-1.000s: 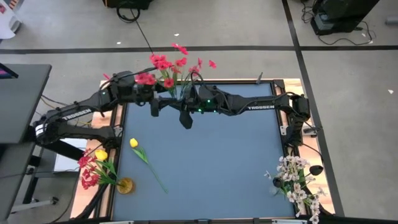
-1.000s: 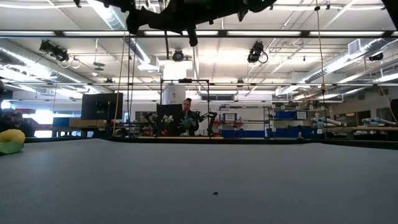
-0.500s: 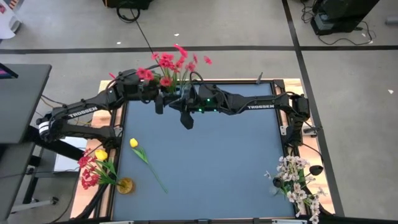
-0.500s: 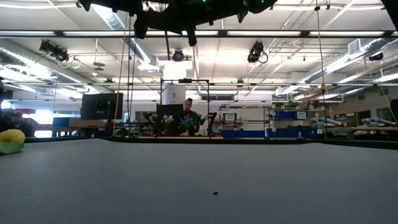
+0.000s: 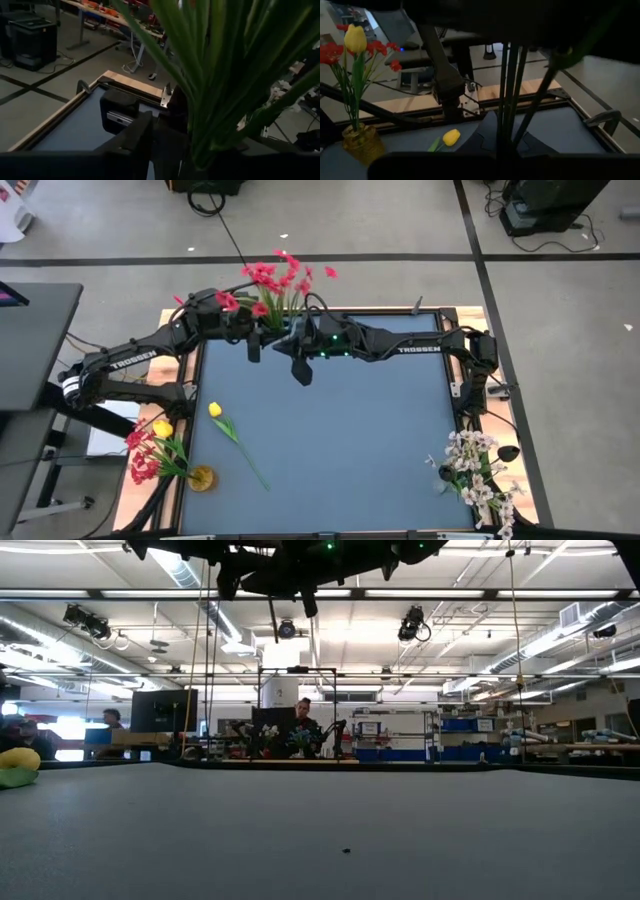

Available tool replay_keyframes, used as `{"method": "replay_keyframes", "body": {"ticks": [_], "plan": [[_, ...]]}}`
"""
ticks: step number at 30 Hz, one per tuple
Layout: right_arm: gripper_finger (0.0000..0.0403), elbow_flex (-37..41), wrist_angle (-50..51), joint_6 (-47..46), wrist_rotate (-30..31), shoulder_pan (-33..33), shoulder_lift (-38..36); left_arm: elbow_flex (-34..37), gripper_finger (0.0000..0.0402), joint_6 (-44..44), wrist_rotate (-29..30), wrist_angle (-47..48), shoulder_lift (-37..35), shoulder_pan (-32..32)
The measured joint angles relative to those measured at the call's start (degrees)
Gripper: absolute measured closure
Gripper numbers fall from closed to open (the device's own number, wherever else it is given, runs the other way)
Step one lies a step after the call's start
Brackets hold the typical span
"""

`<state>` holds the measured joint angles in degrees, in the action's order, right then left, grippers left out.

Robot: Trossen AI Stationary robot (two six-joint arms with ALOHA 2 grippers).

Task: Sort flowers into vase by color
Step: Put the red flowers into the yellow vase

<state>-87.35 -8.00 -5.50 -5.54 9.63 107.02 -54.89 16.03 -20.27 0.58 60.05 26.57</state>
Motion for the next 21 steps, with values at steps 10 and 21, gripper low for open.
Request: {"method": "replay_keyframes", "body": {"ticks": [10,21], "plan": [[0.0349,0.0,2.23,-4.06,0.66,0.71,0.02,0.0,0.0374,-3.93,0.19,-0.01,-2.22,0.03],[0.0219,0.02,6.07,-16.29,4.18,2.49,-3.57,0.0,0.0393,-12.98,2.55,8.19,-13.44,0.02]]}}
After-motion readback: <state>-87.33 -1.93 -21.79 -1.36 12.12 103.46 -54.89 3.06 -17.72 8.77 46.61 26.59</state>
